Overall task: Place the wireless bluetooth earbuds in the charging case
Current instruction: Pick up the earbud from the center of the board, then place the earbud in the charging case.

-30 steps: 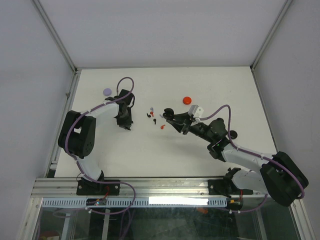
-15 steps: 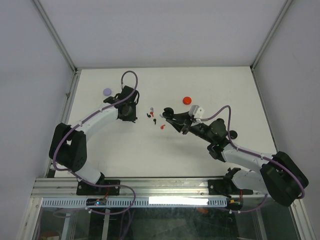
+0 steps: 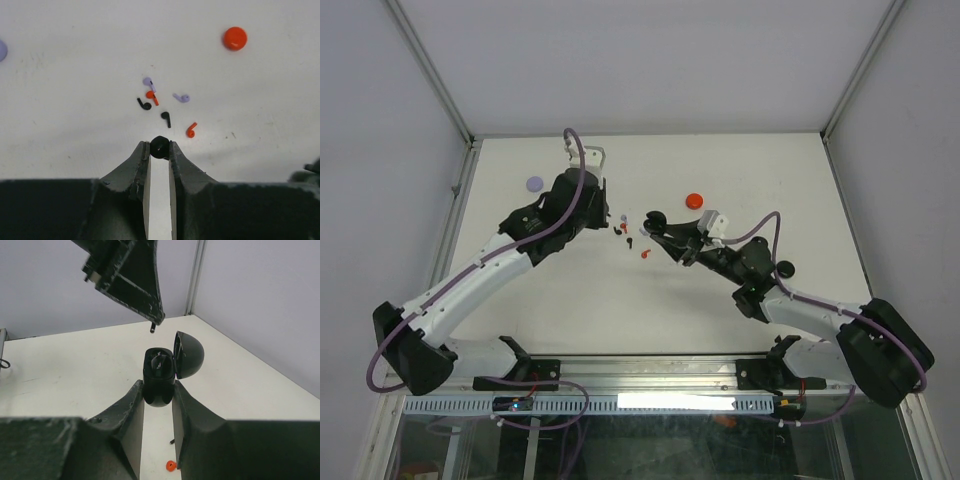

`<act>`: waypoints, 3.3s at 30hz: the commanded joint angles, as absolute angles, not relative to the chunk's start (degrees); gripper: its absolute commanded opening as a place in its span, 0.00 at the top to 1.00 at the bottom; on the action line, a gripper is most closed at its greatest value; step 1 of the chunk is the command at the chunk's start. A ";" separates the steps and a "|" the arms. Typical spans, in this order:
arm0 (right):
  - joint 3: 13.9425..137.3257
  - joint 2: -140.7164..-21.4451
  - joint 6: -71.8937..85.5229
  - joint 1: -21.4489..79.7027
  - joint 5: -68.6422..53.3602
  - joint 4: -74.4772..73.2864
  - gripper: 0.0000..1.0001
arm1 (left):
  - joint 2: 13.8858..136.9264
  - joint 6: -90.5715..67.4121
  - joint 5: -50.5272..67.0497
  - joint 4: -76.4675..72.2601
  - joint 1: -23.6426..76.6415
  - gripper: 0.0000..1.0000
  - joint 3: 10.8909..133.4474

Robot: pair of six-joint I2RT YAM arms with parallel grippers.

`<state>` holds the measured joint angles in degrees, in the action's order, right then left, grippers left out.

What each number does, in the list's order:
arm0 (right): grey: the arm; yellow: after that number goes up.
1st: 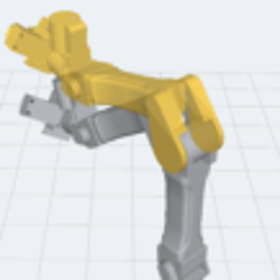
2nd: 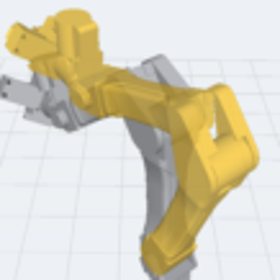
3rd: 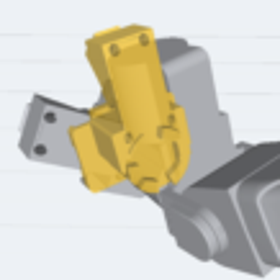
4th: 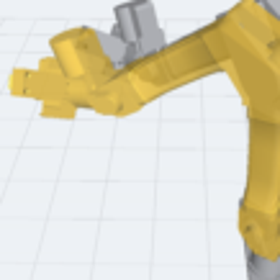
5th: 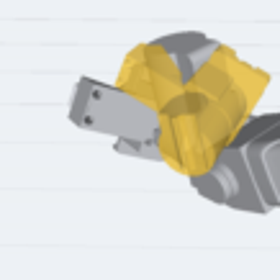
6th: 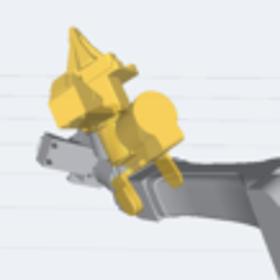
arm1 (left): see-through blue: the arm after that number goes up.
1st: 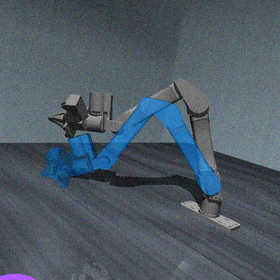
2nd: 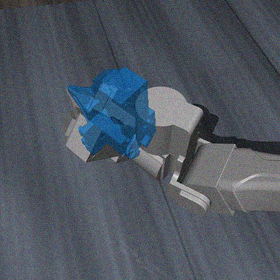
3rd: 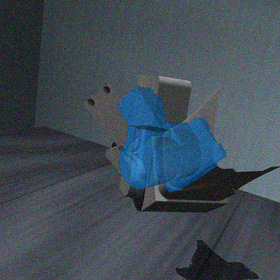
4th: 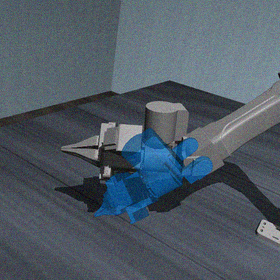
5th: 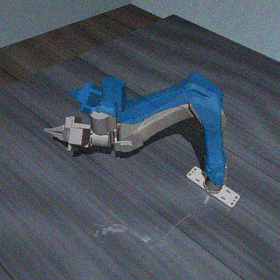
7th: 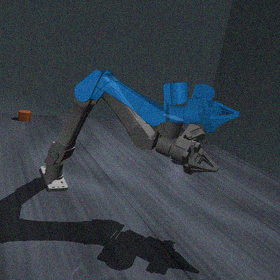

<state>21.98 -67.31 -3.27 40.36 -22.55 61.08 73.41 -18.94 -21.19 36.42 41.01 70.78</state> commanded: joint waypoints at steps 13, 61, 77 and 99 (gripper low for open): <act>24.87 -69.93 -4.84 40.79 -19.62 68.12 1.00 | 66.33 -1.54 -30.23 16.38 56.40 0.93 68.31; 24.48 -66.97 -3.16 40.83 -20.76 68.03 1.00 | 75.51 13.80 -41.27 14.02 70.28 0.89 70.31; 24.61 -67.10 -2.91 40.80 -20.92 68.05 1.00 | 72.51 9.53 -36.64 14.77 70.45 0.72 70.58; 24.47 -66.82 -2.66 40.78 -19.79 67.78 1.00 | 66.72 -3.58 -39.34 17.33 69.57 0.54 73.51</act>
